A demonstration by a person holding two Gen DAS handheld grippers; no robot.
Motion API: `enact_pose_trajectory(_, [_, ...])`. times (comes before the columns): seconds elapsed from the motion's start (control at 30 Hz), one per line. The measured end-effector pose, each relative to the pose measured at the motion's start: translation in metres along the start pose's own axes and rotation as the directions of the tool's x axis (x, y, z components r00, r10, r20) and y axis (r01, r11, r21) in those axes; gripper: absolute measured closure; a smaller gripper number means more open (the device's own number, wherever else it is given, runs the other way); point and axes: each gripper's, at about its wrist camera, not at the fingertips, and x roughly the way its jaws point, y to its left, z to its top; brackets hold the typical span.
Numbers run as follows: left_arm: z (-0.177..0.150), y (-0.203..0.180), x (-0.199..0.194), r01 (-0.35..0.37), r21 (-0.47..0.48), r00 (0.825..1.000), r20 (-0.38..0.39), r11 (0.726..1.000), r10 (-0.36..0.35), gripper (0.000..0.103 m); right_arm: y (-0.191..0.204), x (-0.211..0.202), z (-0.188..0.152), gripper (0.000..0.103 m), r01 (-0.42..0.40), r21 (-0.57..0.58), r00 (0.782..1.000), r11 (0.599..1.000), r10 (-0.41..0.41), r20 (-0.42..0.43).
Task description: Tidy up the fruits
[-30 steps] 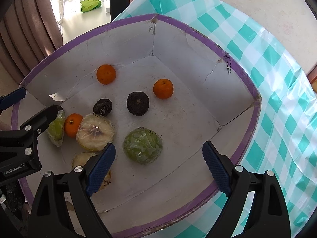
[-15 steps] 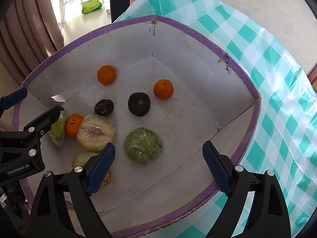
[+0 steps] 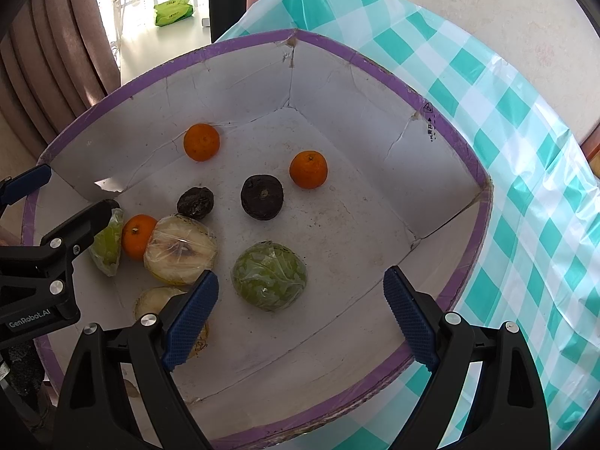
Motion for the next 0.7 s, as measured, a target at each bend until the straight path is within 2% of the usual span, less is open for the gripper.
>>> enact_pose_trajectory(0.7, [0.0036,0.0006,0.0012,0.019,0.008,1.000,-0.003,1.000,-0.019,0.002,0.0001,-0.0004,0.0014,0.016,0.005,-0.001,1.000,1.000,-0.005,0.000])
